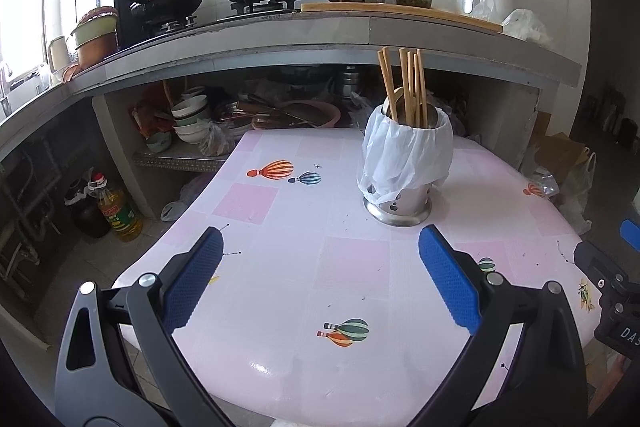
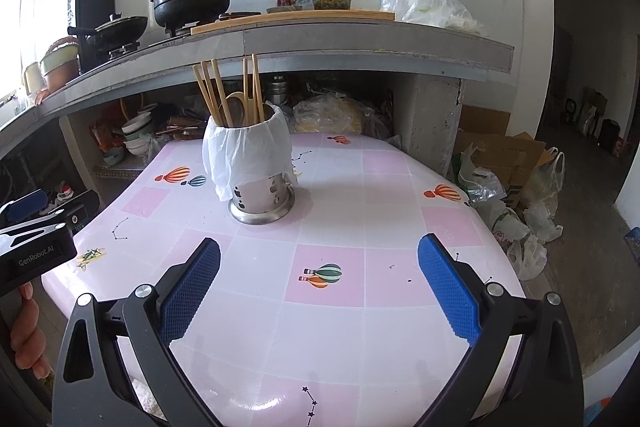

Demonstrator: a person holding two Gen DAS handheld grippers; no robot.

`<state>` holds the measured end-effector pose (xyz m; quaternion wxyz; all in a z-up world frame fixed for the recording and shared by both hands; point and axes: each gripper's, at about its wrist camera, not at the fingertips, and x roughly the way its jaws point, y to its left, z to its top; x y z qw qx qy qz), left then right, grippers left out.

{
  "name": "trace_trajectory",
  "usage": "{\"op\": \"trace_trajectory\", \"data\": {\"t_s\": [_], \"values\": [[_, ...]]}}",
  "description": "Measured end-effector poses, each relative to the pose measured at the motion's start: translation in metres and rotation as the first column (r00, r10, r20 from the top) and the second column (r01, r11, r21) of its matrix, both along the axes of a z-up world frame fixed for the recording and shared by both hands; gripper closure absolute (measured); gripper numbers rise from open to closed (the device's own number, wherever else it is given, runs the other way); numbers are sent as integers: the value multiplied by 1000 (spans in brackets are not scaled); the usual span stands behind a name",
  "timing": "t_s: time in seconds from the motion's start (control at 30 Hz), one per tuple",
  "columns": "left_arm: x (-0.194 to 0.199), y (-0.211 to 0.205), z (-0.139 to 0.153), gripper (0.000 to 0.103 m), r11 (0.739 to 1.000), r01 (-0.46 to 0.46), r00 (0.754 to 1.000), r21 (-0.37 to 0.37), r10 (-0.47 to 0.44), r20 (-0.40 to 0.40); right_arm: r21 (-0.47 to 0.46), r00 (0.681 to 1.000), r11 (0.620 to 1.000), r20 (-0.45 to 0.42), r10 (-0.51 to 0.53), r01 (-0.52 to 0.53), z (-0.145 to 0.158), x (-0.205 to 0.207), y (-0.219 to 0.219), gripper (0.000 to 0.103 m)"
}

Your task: Organize utensils

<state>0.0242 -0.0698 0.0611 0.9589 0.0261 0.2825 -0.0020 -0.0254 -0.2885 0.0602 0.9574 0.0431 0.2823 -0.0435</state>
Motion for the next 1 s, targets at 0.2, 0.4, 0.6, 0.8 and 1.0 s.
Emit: {"op": "trace_trajectory", "data": {"t_s": [0.2, 0.4, 0.6, 0.8, 1.0], "values": [[0, 1, 0, 8, 1000, -1, 1000, -2, 1, 2, -6, 1000, 1000, -7, -5, 5, 0, 1, 0, 7], [1, 4, -1, 8, 1000, -8, 1000, -4, 8, 0, -11, 1000, 1000, -13, -7, 7, -1, 2, 2, 7], [2, 4, -1, 8, 1000, -7, 1000, -3, 7, -1, -10, 1000, 1000, -17, -7, 7, -1, 3, 2, 7], [4, 8, -3, 8, 1000, -13, 1000, -7, 13, -6, -12, 1000, 1000, -19, -4, 3, -2, 4, 4, 7], [5, 9, -4, 8, 1000, -15, 1000, -6, 15, -9, -10, 1000, 1000, -20, -6, 6, -2, 4, 5, 7]]}}
